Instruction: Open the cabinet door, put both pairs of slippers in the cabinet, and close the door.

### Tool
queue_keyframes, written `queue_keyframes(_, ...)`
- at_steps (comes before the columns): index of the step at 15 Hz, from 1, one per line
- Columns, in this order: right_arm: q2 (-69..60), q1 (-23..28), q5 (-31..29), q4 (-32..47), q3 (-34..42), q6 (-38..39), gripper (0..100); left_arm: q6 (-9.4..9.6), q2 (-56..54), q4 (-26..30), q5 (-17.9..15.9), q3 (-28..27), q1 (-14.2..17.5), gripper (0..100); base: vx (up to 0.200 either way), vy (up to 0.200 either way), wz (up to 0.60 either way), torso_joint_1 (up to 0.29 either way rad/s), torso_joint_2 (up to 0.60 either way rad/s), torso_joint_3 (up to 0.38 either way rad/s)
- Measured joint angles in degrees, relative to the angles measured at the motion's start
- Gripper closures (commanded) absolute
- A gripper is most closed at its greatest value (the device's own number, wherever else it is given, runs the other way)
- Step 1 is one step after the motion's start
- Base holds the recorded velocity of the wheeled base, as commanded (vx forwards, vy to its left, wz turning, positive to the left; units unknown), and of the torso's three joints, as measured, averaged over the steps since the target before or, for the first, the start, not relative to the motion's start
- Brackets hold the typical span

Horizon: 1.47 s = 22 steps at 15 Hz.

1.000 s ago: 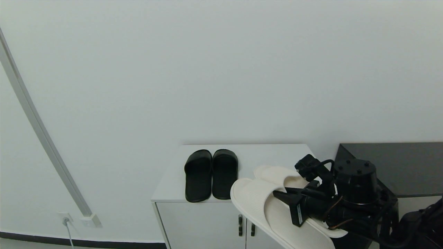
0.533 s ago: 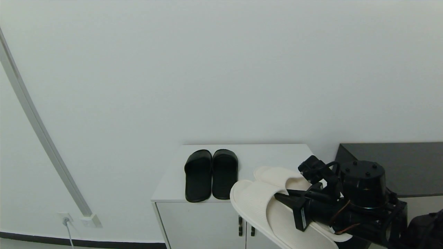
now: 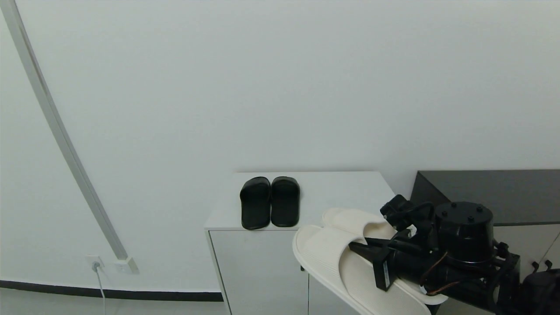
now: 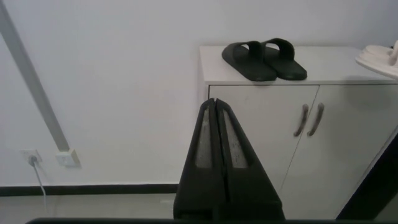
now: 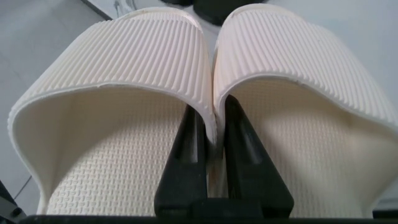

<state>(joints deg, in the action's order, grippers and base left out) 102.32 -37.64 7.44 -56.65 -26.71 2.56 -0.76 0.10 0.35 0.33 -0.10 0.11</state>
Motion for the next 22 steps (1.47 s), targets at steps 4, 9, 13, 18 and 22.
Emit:
queue_keyframes(4,-0.04,-0.04,0.02,-0.15,0.43,-0.02,100,0.00,0.00,-0.02,-0.01,0.00,-0.04,100,0.000,0.000,0.00,0.000,0.00,0.000)
queue_keyframes(9,0.07,0.02,0.00,-0.04,0.52,0.00,100,0.00,0.00,0.00,0.00,0.02,-0.04,100,0.000,0.000,0.00,0.000,0.00,0.000)
queue_keyframes(13,0.16,0.50,0.17,-0.20,0.69,0.00,100,-0.02,0.00,-0.02,-0.01,0.00,-0.04,100,0.000,0.000,0.00,0.000,0.00,0.000)
queue_keyframes(18,0.16,0.66,0.13,-0.20,1.08,-0.10,100,-0.02,0.00,0.00,-0.01,0.00,-0.06,100,0.000,0.000,0.00,0.000,0.00,0.000)
queue_keyframes(22,0.11,0.57,0.00,-0.33,1.68,-0.29,100,0.11,0.00,-0.04,-0.01,-0.01,-0.06,100,0.000,0.000,0.00,-0.026,0.06,0.032)
